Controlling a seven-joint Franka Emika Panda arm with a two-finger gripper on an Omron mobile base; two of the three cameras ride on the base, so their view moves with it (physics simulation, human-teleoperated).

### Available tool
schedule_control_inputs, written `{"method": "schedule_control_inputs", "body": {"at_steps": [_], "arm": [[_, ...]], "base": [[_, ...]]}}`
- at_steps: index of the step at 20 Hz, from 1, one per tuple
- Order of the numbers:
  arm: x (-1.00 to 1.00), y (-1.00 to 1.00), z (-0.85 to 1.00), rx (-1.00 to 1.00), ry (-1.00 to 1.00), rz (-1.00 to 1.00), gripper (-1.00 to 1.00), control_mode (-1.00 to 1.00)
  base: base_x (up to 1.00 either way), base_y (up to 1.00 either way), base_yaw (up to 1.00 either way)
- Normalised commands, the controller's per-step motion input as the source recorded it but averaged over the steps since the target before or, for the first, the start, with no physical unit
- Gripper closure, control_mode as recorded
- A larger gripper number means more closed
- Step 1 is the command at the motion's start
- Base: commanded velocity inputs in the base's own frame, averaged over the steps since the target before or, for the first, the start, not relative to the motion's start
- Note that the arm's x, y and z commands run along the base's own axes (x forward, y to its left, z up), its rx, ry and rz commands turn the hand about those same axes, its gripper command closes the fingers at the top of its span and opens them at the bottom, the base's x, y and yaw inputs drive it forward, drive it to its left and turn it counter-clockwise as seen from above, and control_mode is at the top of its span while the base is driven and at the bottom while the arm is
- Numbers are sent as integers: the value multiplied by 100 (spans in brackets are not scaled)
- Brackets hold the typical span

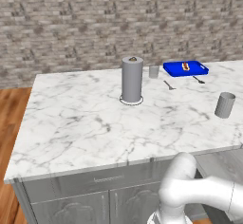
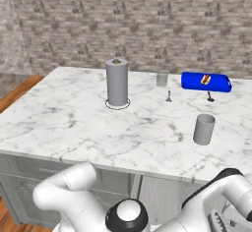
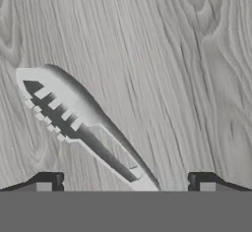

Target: Take the tongs from the drawer on the right and place them on the dining counter next to the tray containing the hot dog.

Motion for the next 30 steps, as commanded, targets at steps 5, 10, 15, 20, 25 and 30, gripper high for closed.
{"method": "schedule_control_inputs", "body": {"at_steps": [5, 10, 15, 20, 25, 30], "arm": [[0, 79, -7, -4, 0, 6, -100, -100], [0, 100, -24, -7, 0, 9, -100, -100], [0, 44, -13, -2, 0, 6, -100, -100], [0, 5, -5, 0, 2, 0, -100, -100], [7, -5, -10, 0, 0, 0, -100, -100], [23, -23, 0, 0, 3, 0, -100, -100]], "base": [[0, 0, 0], [0, 0, 0], [0, 0, 0], [0, 0, 0], [0, 0, 0], [0, 0, 0]]}}
